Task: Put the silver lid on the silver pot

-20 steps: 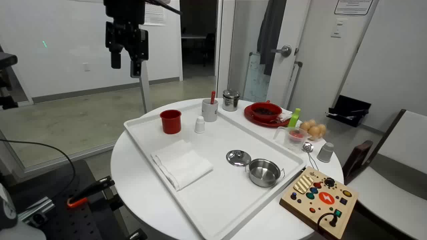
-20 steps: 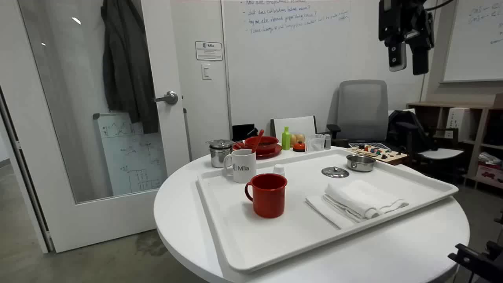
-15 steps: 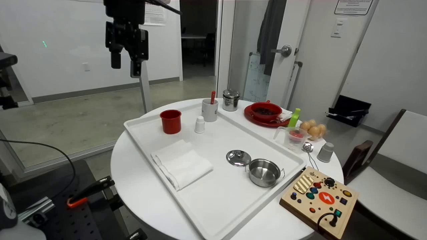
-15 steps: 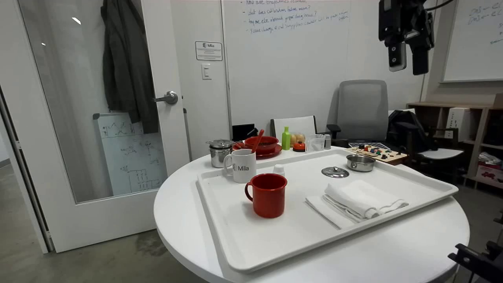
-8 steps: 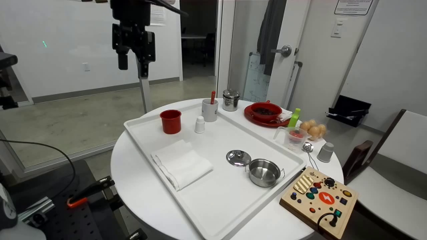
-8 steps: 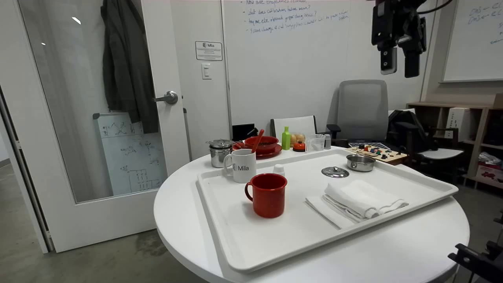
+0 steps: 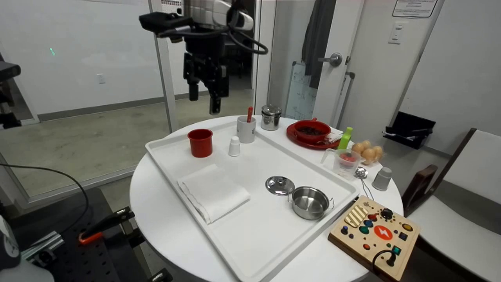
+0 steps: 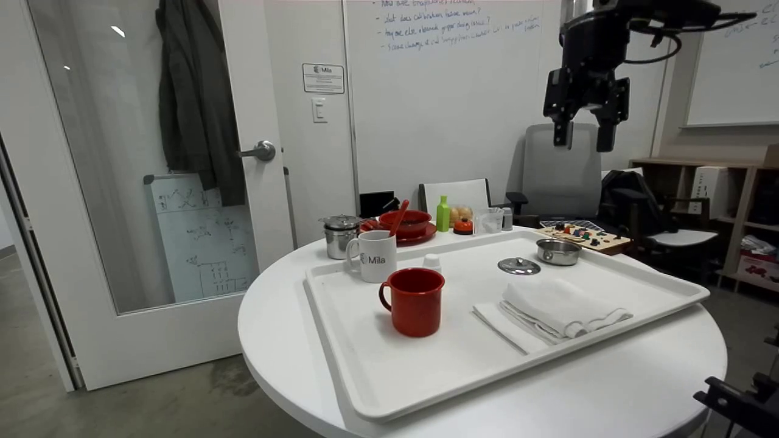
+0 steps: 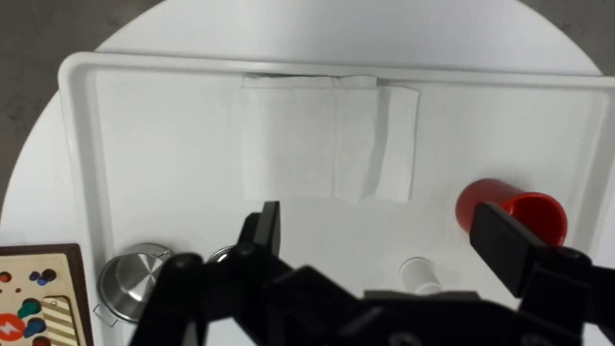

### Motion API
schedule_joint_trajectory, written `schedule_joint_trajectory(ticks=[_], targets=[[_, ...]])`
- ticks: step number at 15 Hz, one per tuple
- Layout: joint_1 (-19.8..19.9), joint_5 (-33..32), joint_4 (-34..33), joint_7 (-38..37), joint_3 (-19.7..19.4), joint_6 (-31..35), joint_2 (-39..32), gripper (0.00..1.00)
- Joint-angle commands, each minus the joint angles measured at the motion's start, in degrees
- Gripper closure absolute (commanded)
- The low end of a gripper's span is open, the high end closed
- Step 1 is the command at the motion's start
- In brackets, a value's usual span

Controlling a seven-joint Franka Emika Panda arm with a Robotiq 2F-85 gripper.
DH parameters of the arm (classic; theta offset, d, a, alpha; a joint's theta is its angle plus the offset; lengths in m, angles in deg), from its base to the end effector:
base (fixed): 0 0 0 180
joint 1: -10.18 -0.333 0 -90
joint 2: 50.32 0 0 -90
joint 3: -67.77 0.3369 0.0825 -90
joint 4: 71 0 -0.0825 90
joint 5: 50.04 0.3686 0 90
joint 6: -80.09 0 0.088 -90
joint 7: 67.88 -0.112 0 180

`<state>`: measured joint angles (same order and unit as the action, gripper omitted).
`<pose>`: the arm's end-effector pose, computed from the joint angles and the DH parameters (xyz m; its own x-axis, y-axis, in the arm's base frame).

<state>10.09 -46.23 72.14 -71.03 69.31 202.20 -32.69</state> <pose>0.4056 0.0149 0.4151 0.9960 -0.0636 -0.0625 -0.0663 -0.9969 -0.0426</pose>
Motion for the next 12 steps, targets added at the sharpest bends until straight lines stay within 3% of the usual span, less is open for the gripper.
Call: schedule_joint_trajectory(ticks=[1,4,5,8,12], targets=[[1.6,0.8,-8.4,1.0,-2.8,-0.6,-11.1,0.0],[2.2,5.7,-14.8,2.2,-4.6,-3.3,-16.6,0.0],[2.1,2.5,-9.2,0.6,-3.8,-0.3,-12.2,0.0],[2.3,4.1,-13.2,1.1,-4.4,-1.5,-16.0,0.0],[1.7,-4.2,-10.2,-5.2,-3.1,3.0,-17.5,0.0]])
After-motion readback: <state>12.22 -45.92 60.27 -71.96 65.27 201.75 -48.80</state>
